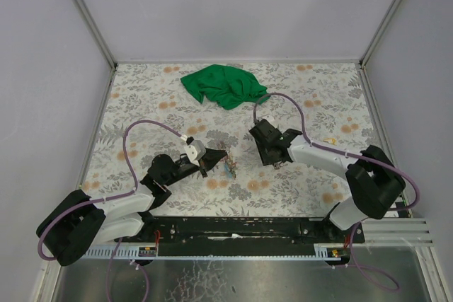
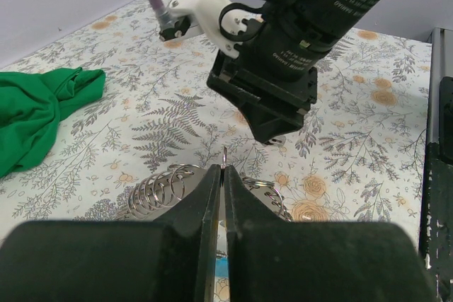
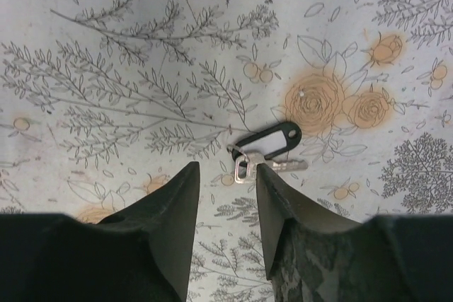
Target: Put the keys on the keyring
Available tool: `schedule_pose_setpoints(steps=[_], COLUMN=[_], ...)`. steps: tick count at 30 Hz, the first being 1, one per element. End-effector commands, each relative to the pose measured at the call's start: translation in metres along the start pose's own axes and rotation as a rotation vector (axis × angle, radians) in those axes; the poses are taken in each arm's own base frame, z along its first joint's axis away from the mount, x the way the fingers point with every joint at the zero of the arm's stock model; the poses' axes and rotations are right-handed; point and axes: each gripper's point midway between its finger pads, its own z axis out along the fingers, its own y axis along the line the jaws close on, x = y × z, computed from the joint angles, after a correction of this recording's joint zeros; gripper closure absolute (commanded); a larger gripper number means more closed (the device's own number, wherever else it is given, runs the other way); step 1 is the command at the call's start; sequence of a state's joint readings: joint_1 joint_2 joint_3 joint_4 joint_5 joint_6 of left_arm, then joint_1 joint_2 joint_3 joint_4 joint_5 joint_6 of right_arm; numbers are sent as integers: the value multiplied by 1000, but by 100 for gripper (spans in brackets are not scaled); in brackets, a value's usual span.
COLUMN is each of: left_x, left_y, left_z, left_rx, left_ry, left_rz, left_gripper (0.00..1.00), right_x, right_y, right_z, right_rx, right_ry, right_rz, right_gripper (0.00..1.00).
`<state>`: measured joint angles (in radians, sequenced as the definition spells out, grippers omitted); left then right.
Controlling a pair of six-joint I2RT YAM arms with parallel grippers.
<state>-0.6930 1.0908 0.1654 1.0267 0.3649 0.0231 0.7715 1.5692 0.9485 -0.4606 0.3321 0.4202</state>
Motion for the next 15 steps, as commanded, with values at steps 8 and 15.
schedule_pose_setpoints(steps=[8, 15], left_x=[-21, -23], left_y=[3, 4], left_z=[1, 1], left_rx=[-13, -13], left_ry=[-82, -84], left_rz=[34, 35], left_gripper=[100, 100], right_x=[26, 26], right_y=[-6, 11], right_z=[4, 19], right_rx=[-69, -123], right_ry=[8, 21], right_rz=[90, 131], right_gripper=[50, 53])
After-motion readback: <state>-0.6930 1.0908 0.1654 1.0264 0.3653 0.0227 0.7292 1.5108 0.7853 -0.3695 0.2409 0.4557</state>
